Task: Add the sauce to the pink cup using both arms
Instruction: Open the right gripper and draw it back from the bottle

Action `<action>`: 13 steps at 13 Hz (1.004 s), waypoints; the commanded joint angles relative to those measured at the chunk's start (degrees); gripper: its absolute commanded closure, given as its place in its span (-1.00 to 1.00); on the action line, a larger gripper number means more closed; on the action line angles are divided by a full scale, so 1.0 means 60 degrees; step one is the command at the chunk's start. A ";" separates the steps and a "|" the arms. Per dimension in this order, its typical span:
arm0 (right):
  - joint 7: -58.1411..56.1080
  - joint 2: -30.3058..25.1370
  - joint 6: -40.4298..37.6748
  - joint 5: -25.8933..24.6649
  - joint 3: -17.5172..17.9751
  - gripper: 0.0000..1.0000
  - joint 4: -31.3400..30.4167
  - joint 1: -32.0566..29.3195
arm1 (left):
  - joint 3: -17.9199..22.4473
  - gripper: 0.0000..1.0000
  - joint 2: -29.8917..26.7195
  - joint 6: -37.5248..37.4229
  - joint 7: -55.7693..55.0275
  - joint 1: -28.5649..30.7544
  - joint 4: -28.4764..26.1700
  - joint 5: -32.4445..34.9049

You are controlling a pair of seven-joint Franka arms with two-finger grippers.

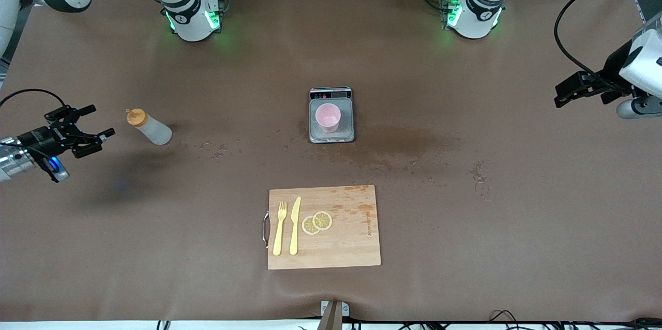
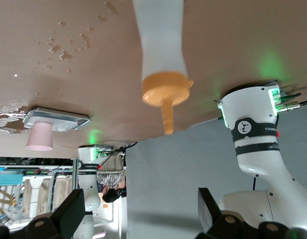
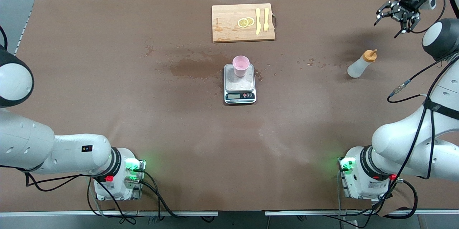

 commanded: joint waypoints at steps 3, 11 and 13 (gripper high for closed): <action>-0.0018 -0.0873 0.0039 -0.0821 0.0055 -1.00 0.0020 0.0829 | -0.0011 -1.00 -0.0137 -0.0102 0.0178 0.0029 -0.0050 0.0239; -0.1378 -0.3360 0.1895 -0.2669 0.0085 -1.00 -0.0898 0.2192 | -0.0011 -1.00 -0.0093 -0.0102 0.0178 0.0029 -0.0050 0.0239; -0.1395 -0.4589 0.3168 -0.2890 0.0070 -1.00 -0.2564 0.2558 | -0.0011 -1.00 -0.0108 -0.0102 0.0178 0.0043 -0.0035 0.0239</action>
